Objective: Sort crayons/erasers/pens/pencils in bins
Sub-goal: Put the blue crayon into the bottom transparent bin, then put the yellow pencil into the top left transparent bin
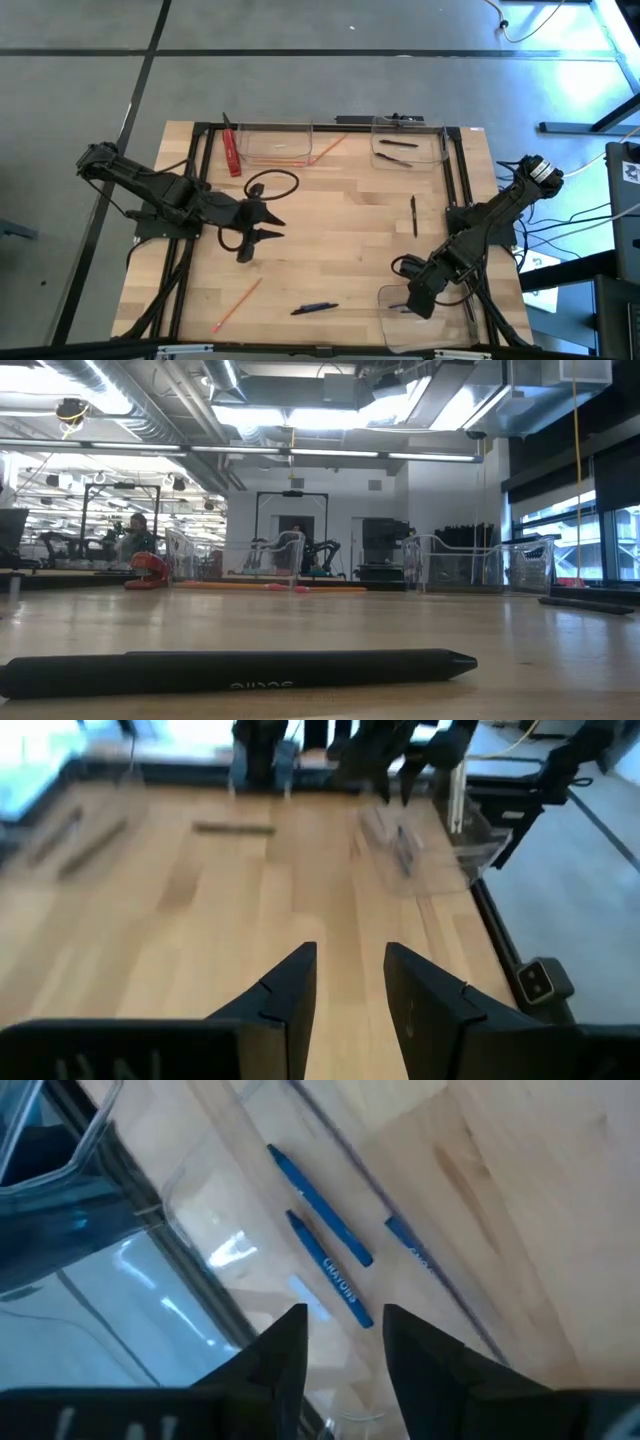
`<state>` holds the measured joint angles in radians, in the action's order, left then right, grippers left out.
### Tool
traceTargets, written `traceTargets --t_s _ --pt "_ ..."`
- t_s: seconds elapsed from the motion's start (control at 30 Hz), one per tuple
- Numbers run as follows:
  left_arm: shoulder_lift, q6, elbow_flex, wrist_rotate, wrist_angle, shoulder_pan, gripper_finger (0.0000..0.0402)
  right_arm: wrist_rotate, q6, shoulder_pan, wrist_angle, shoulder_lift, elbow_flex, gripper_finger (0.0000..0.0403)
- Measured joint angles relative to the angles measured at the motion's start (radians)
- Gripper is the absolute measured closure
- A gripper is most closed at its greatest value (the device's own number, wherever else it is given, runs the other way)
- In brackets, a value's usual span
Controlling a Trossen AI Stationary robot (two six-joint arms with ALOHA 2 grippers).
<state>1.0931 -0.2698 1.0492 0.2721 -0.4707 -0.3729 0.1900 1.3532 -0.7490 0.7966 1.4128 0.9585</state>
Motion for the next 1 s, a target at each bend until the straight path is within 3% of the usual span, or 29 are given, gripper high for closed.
traceTargets --t_s 0.2,0.5,0.7,1.0 --pt "0.000 -0.242 0.000 0.000 -0.179 -0.039 0.0289 -0.046 -0.009 0.000 0.002 0.000 0.041 0.0271" --pt "0.017 -0.821 0.000 -0.012 -0.443 -0.214 0.0289 -0.217 -0.112 0.000 0.002 0.000 0.165 0.0271" --pt "0.103 -1.058 0.000 -0.085 -0.482 -0.340 0.0289 -0.428 -0.308 0.000 0.002 -0.001 0.289 0.0271" --pt "0.258 -1.446 0.000 -0.288 -0.456 -0.467 0.0289 -0.715 -0.721 0.000 0.006 -0.001 0.503 0.0271"
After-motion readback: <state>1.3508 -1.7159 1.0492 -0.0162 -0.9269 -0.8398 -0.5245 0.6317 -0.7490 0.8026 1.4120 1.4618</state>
